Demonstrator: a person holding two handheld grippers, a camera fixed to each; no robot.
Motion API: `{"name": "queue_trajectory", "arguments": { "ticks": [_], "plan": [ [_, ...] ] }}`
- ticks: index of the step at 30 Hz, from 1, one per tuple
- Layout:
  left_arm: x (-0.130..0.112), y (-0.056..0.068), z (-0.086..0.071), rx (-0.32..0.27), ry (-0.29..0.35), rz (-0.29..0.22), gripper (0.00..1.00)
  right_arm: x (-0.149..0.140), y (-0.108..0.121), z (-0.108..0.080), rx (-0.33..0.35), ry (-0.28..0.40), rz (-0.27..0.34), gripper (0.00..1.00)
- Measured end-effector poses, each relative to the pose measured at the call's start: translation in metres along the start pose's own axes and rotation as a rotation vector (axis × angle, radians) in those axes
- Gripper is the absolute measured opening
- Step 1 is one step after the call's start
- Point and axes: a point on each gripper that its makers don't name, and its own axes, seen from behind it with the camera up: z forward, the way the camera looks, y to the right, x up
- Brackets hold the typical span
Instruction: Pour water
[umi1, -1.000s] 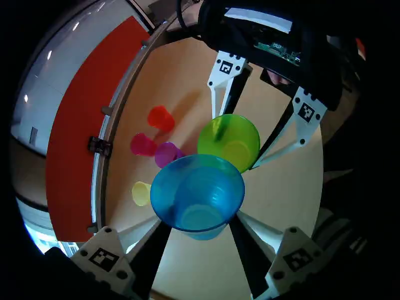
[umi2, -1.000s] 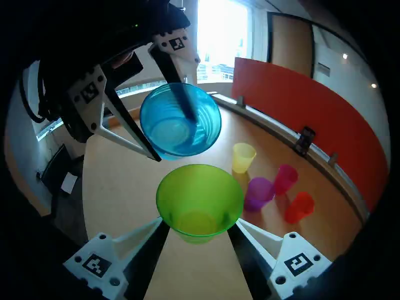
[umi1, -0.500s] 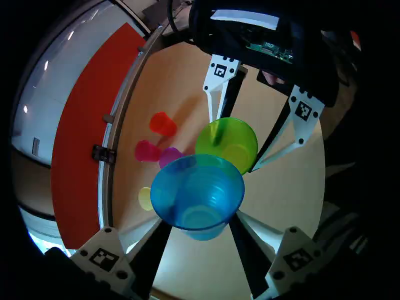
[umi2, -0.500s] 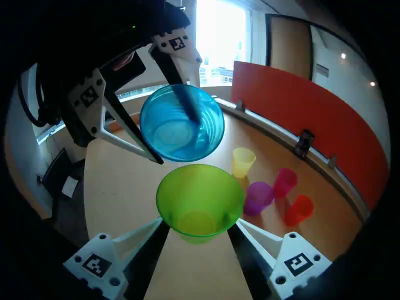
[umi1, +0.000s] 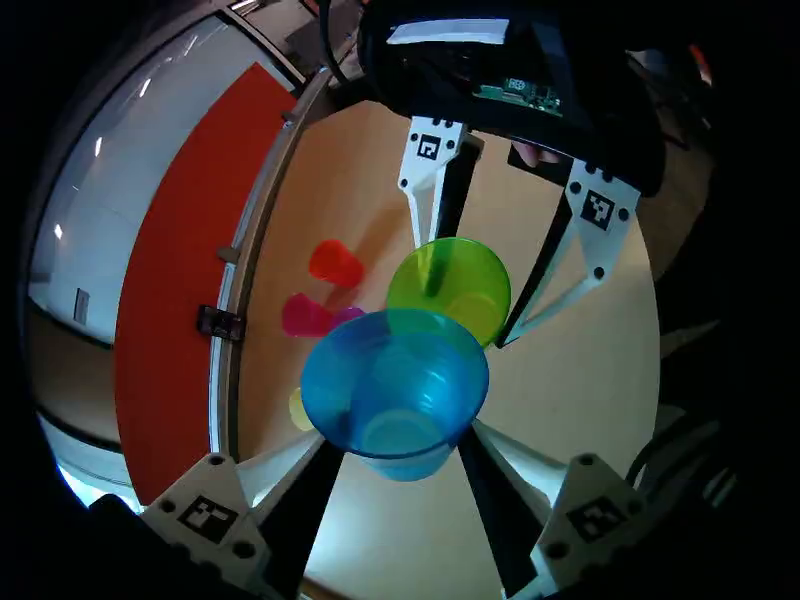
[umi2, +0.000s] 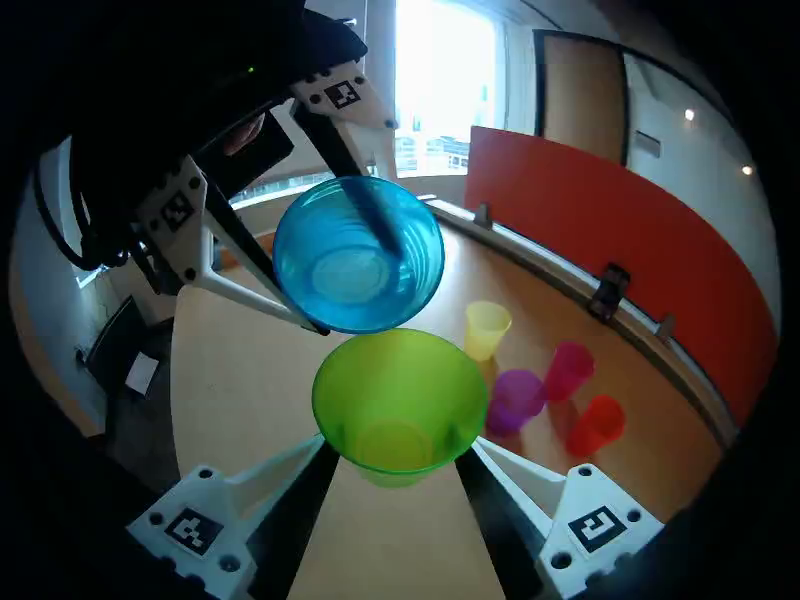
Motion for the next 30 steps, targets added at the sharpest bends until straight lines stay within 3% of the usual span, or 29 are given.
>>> {"name": "queue_trajectory", "arguments": {
  "ticks": [30],
  "plan": [
    [0.001,-0.024,-0.008,0.129,0.017,0.146,0.75,0.014,0.005,0.002,-0.009,0.039,-0.033,0.82]
  ]
}}
